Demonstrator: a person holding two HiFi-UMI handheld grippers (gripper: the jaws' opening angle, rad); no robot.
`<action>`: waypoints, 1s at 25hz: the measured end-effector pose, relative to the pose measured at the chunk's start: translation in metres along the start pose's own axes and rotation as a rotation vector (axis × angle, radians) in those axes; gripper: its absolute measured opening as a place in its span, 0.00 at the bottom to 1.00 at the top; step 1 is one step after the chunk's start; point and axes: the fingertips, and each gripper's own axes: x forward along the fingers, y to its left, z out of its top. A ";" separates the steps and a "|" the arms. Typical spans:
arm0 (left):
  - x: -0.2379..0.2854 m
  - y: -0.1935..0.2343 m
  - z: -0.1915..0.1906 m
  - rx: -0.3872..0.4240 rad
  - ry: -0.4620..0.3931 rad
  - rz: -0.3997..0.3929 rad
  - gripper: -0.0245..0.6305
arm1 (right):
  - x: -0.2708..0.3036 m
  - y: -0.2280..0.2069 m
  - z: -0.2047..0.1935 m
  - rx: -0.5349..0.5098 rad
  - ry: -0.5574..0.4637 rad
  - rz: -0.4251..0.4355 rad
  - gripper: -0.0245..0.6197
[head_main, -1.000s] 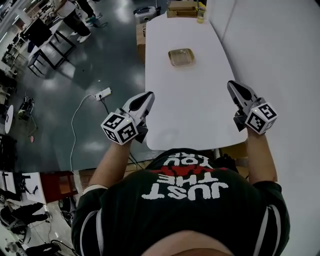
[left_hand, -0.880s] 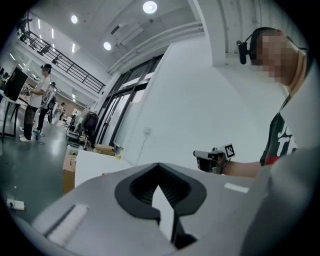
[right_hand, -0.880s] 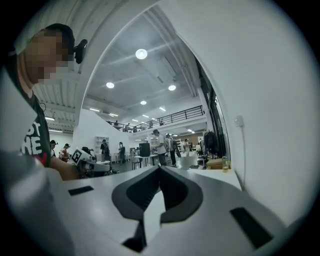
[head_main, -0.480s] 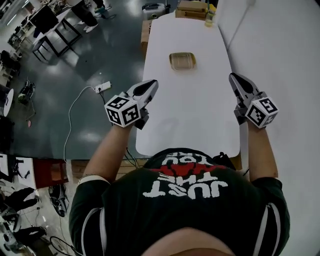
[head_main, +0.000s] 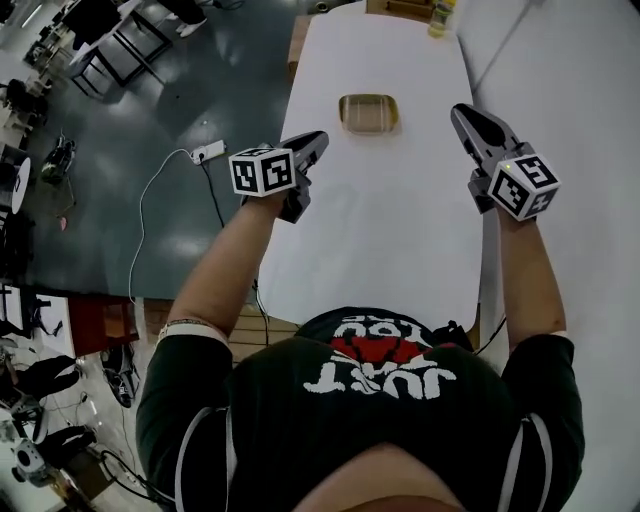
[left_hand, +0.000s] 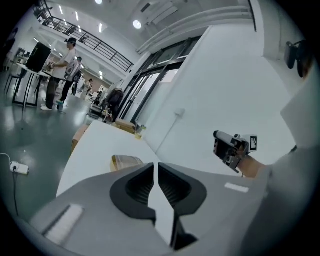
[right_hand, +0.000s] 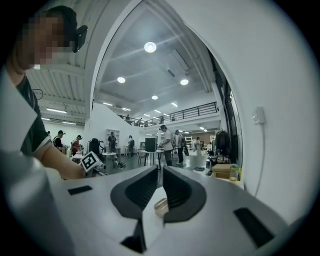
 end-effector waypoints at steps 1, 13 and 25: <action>0.006 0.003 -0.001 -0.017 0.020 0.003 0.05 | 0.002 0.000 0.004 0.000 0.006 -0.003 0.05; 0.081 0.053 -0.054 -0.422 0.145 -0.029 0.26 | 0.034 -0.013 -0.042 0.062 0.083 0.001 0.05; 0.116 0.072 -0.067 -0.693 0.097 -0.071 0.30 | 0.040 -0.024 -0.082 0.115 0.125 -0.004 0.05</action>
